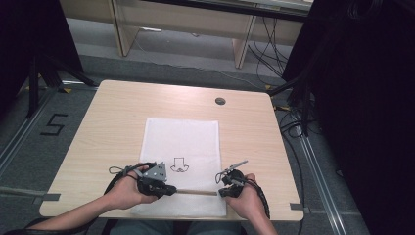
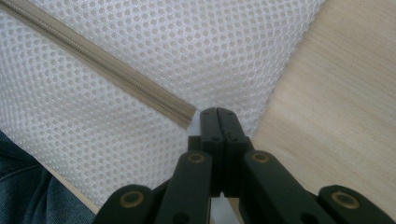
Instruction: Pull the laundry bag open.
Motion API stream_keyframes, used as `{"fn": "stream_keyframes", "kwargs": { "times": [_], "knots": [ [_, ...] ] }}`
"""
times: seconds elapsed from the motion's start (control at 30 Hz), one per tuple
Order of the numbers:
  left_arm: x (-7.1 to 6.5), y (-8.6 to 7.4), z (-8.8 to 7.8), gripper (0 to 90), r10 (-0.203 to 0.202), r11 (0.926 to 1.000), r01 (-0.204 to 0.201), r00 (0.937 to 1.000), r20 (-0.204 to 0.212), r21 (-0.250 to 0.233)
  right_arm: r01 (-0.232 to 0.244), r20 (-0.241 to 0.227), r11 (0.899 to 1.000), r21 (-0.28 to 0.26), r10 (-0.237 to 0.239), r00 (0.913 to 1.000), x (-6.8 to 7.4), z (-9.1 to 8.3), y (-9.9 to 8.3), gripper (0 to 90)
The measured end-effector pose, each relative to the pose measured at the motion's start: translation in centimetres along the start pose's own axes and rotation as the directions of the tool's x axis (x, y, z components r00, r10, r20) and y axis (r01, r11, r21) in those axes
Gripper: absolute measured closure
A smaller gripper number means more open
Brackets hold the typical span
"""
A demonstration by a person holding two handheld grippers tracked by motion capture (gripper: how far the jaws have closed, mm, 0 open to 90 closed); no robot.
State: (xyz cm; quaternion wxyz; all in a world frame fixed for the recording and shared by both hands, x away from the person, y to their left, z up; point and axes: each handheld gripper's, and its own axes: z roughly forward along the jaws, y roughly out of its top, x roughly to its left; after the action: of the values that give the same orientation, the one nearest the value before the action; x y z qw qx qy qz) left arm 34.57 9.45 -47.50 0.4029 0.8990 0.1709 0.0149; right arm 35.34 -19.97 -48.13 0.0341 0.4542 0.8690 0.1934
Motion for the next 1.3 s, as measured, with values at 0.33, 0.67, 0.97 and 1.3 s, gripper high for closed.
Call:
{"fn": "stream_keyframes", "kwargs": {
  "times": [0.33, 0.67, 0.97, 1.3],
  "knots": [
    [0.2, -0.6, -0.6, 87.3, -0.009, 0.9999, 0.009, 0.9999, -0.007, 0.004, 0.000, 0.000, 1.000, 0.000, 0.000, 1.0000, 0.0, 0.0, 0.0, 90.0],
    [0.5, -1.3, -1.5, 87.3, -0.022, 0.9997, 0.022, 0.9996, -0.017, 0.004, 0.016, 0.000, 1.000, -0.010, -0.016, 0.9999, -0.1, 0.0, 0.0, 90.0],
    [0.7, -2.1, -2.2, 87.3, -0.046, 0.9989, 0.046, 0.9986, -0.025, -0.008, 0.000, 0.001, 1.000, 0.000, 0.000, 1.0000, 0.0, 0.0, 0.0, 90.0],
    [0.8, -2.6, -2.7, 87.3, -0.059, 0.9982, 0.059, 0.9980, -0.022, -0.013, 0.015, 0.000, 1.000, -0.009, -0.015, 0.9999, -0.1, 0.0, 0.0, 90.0]
  ]
}}
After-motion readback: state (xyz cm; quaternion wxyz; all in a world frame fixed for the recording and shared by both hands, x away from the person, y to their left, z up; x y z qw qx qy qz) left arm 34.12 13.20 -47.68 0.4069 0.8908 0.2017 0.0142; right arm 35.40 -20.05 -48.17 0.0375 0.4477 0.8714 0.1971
